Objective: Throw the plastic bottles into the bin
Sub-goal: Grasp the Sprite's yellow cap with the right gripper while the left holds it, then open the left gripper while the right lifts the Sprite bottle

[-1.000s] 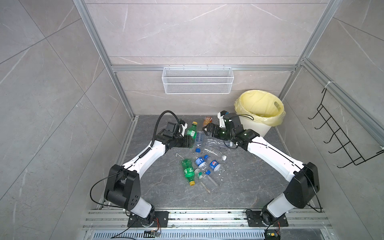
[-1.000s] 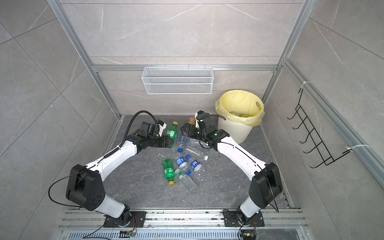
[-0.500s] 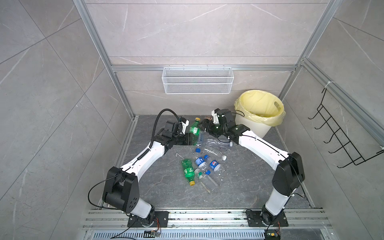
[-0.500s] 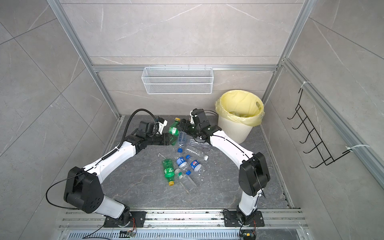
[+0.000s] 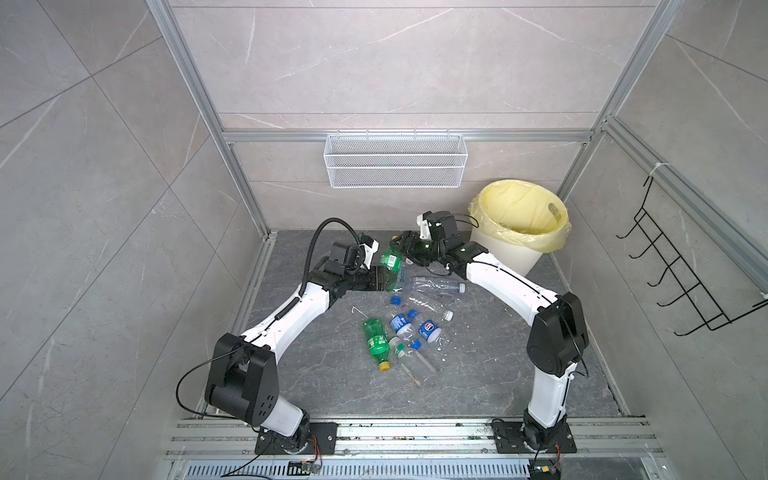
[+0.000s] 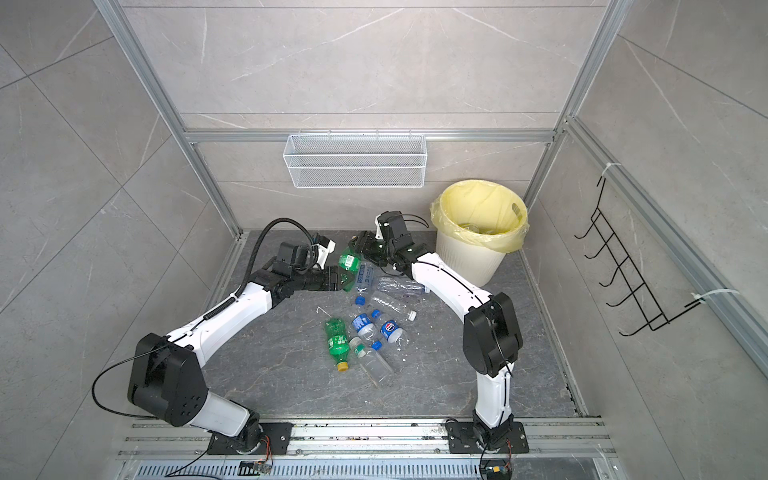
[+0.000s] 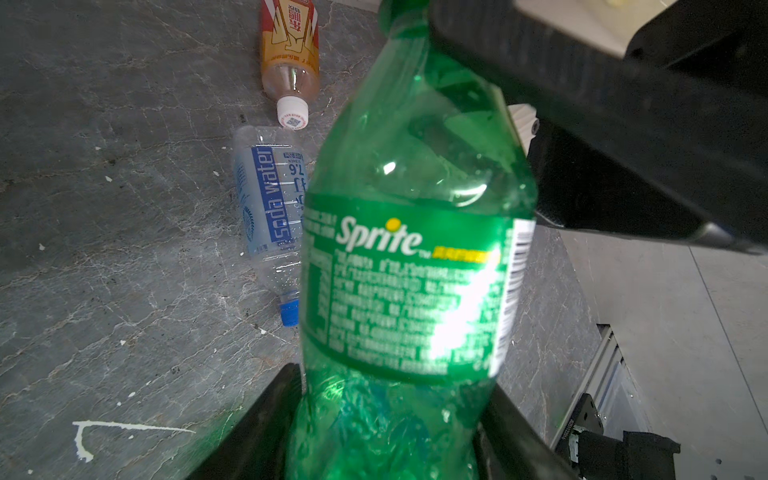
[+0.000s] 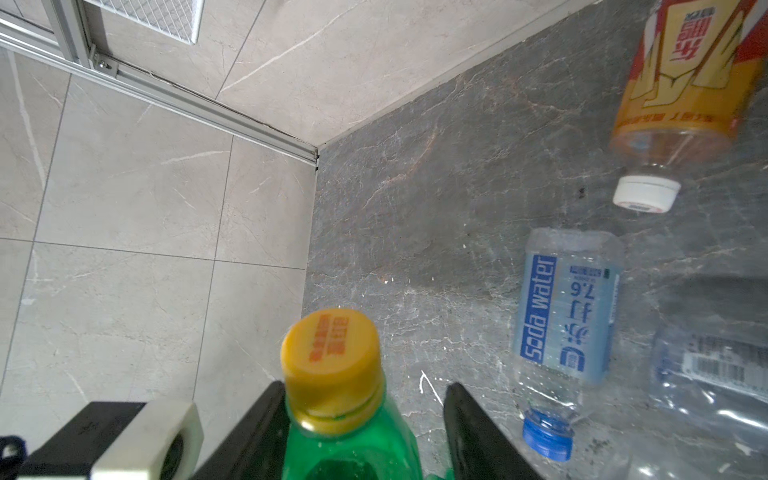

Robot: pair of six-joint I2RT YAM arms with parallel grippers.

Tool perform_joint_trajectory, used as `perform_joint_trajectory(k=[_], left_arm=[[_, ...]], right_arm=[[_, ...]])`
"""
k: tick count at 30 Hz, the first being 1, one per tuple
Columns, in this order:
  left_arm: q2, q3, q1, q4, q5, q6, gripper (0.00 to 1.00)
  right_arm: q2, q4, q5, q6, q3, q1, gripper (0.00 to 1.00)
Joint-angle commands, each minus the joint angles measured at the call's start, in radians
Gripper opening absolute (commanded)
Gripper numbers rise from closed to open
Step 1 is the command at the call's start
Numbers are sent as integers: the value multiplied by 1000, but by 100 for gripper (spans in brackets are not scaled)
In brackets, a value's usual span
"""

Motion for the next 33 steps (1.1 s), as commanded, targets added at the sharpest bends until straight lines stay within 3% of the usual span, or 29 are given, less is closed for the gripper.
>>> perform_joint_trajectory(k=[1,13,19,33], left_arm=[[-11,13,-6,40,47,-8,50],[-10,11,-12,53,71,-11,51],[-5,14,-15,54,76,-17,54],[-42,-11,-67,57,30,16,85]], right_arm=[[21,8,-10,13,37,-2,56],[39,-19,-9,-2,59,-3,39],[18,-43,14,-23,54,-2,23],[-159,-132,182,-159,-30,-2,18]])
